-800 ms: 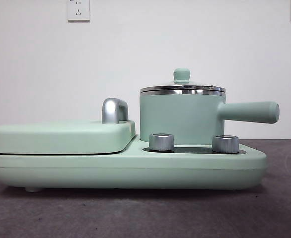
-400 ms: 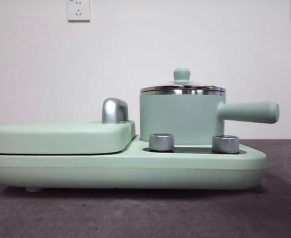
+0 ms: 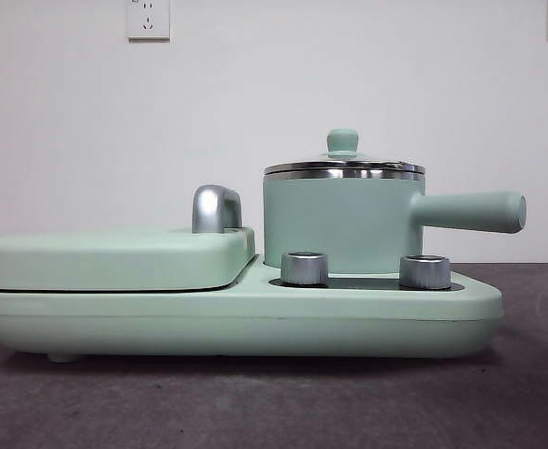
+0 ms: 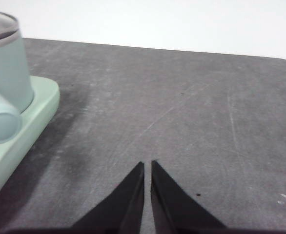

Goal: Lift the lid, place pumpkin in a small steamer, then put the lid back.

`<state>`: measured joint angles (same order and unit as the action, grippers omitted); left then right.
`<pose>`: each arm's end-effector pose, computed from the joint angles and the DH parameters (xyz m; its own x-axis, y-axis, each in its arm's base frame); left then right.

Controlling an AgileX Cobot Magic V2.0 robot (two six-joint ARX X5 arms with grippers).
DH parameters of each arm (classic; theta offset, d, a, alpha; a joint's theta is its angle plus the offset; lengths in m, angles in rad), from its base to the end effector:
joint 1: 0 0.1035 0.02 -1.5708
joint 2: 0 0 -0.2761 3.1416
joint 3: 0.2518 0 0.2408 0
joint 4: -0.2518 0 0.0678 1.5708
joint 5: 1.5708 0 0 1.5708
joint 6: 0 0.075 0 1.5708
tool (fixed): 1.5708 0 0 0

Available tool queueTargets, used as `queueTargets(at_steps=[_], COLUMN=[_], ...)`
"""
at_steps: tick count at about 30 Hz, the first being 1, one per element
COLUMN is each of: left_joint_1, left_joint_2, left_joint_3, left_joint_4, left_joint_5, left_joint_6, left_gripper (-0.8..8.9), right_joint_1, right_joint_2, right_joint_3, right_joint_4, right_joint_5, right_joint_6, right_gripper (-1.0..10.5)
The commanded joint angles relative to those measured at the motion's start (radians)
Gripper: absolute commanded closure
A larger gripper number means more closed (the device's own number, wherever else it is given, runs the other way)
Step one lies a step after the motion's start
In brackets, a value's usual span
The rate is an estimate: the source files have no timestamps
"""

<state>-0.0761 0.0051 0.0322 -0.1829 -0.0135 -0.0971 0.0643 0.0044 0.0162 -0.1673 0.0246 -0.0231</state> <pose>0.1162 -0.0078 0.1490 0.9860 -0.0616 -0.1551 0.0474 0.9945 -0.0937 0.1173 0.0057 0.1453 0.9872 0.0389 -0.1548 -0.0435 0.9987 -0.0266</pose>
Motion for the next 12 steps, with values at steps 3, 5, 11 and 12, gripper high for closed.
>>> queueTargets(at_steps=[3, 5, 11, 12], left_joint_1=[0.000, 0.000, 0.000, 0.000], left_joint_2=[-0.002, -0.002, -0.002, -0.002], left_joint_3=[-0.019, -0.019, -0.019, -0.019], left_joint_4=[-0.004, -0.004, -0.004, -0.004], left_joint_5=[-0.004, -0.004, -0.004, -0.004], left_joint_6=[0.002, 0.002, 0.002, 0.002], left_gripper=[8.07, 8.07, 8.07, 8.07], right_joint_1=[-0.002, -0.002, -0.002, -0.002], right_joint_2=[-0.001, -0.001, -0.001, -0.001], right_joint_3=[-0.005, -0.005, -0.005, -0.005], right_joint_4=[-0.010, -0.009, 0.013, 0.013], right_joint_5=[-0.005, -0.005, -0.005, -0.005], right_joint_6=[-0.019, -0.019, -0.019, -0.018], right_gripper=[9.3, 9.3, 9.3, 9.3])
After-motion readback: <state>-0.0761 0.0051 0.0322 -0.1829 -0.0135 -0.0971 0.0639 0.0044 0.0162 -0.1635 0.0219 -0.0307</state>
